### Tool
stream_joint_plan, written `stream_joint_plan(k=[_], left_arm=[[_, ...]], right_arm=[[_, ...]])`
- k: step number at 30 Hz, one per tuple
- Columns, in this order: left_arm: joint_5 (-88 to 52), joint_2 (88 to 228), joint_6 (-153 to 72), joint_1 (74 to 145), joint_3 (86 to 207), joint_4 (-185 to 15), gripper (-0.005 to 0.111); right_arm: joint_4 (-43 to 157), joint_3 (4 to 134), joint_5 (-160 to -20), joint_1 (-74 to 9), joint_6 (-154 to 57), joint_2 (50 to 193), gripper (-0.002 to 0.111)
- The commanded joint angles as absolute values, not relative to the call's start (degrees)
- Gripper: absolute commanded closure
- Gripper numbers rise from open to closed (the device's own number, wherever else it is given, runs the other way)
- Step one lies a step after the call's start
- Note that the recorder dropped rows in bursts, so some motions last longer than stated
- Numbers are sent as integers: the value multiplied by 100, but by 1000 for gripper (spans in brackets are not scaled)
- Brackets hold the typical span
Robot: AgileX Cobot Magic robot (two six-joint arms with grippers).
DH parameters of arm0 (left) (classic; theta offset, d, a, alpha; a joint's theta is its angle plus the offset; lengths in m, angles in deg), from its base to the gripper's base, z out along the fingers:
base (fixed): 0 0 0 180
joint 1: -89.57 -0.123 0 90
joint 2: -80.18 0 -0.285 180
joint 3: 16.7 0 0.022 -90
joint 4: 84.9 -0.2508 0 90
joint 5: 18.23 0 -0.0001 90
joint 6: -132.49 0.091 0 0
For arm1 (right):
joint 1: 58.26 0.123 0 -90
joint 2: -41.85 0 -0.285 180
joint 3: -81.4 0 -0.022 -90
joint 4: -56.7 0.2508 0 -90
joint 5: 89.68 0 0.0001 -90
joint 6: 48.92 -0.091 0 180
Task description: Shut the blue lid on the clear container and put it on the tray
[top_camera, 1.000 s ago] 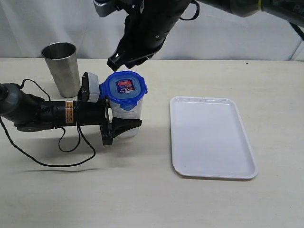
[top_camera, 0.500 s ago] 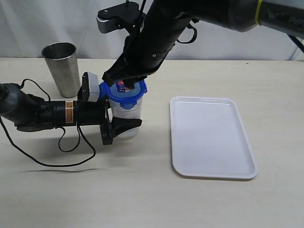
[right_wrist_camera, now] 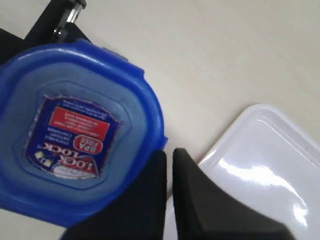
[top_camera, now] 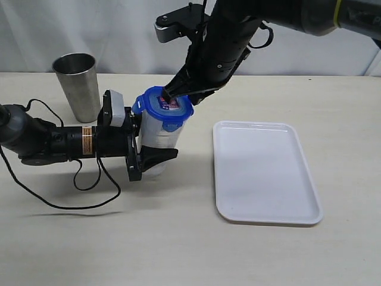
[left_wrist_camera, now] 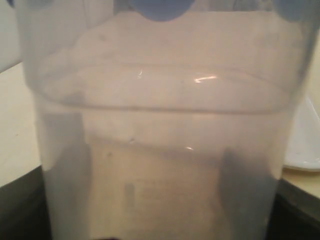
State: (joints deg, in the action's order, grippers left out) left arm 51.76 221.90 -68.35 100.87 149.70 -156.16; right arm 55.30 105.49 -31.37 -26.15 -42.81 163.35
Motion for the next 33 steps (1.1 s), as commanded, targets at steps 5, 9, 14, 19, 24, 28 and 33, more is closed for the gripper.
stream_joint_plan(k=[5, 9, 14, 19, 24, 28, 33], left_arm=[[4886, 21619, -7550, 10065, 14920, -16224, 107], [4450, 21420, -7902, 10065, 14910, -16401, 107], [3774, 21311, -8097, 10131, 14910, -16598, 107], [3865, 21311, -8225, 10157, 14910, -16784, 107], [4246, 21311, -8330, 10157, 14910, -16833, 107], [4335, 21311, -8330, 10157, 14910, -16844, 107], [4335, 21311, -8330, 10157, 14910, -16844, 107]], right_arm=[[5454, 10531, -3147, -2842, -4371, 16160, 104], [5799, 10531, -3270, -2842, -4357, 15884, 103], [7303, 10531, -3187, -2842, -3597, 15569, 88], [7807, 10440, -3034, -2815, -3332, 15664, 81], [7807, 10179, -3200, -2815, -3371, 15897, 81], [7197, 10132, -3397, -2815, -3715, 16103, 81], [6849, 10132, -3404, -2815, -4019, 16293, 81]])
